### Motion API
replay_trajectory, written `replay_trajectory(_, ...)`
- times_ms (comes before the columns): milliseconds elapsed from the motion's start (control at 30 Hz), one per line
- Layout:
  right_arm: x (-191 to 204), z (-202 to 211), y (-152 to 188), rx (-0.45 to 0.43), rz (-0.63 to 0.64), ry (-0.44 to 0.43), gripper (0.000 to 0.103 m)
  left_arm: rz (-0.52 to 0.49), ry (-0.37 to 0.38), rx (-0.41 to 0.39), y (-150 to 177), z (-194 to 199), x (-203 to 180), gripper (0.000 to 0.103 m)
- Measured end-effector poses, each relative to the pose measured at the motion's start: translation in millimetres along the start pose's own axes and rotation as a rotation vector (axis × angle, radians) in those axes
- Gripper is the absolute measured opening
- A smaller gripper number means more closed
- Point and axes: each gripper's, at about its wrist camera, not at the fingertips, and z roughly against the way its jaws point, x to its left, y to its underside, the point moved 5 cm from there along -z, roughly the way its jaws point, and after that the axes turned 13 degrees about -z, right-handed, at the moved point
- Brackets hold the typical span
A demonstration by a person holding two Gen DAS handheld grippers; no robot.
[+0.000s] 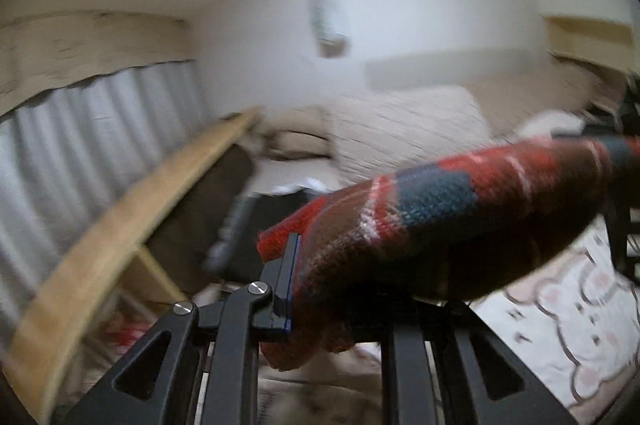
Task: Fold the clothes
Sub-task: 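Carry the folded blanket with both tools toward the clothes pile by the shelf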
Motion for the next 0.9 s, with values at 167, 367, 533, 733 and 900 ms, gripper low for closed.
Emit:
replay_trajectory(167, 18, -19, -88, -0.030, -0.120, -0.093, 0.021, 0.063, -0.111, 0.022, 19, -12, 83, 0.017)
replay_trajectory(367, 35, -53, -151, -0.051, -0.187, -0.106, 0.021, 0.110, -0.208, 0.009, 34, -31, 140, 0.018)
replay_trajectory(533, 49, -75, -186, -0.098, -0.191, -0.019, 0.021, 0.109, -0.256, -0.030, 40, -36, 163, 0.018)
replay_trajectory(733, 84, -76, -177, -0.065, -0.171, -0.062, 0.021, 0.069, -0.235, 0.003, 84, -42, 158, 0.018)
replay_trajectory(900, 132, -71, -156, 0.003, -0.162, -0.125, 0.021, 0.044, -0.190, 0.085, 131, -59, 142, 0.018)
